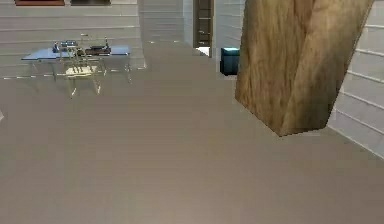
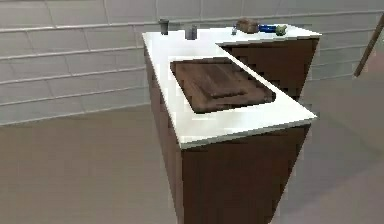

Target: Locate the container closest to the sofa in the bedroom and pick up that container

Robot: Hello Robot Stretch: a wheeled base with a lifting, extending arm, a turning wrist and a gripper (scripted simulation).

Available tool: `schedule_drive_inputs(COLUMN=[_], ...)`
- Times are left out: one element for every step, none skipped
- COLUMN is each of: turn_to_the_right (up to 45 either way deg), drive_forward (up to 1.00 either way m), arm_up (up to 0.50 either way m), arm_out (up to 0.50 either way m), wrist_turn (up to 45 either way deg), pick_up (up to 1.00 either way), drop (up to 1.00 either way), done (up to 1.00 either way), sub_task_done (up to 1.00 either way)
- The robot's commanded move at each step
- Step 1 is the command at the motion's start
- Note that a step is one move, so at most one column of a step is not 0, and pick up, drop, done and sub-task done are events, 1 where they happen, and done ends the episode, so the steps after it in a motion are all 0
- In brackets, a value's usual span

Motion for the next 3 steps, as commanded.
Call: schedule_drive_inputs(turn_to_the_right=[0.0,0.0,0.0], drive_forward=[1.0,1.0,1.0], arm_up=[0.0,0.0,0.0], arm_out=[0.0,0.0,0.0], wrist_turn=[0.0,0.0,0.0], pick_up=[0.0,0.0,0.0], drop=[0.0,0.0,0.0], done=[0.0,0.0,0.0], sub_task_done=[0.0,0.0,0.0])
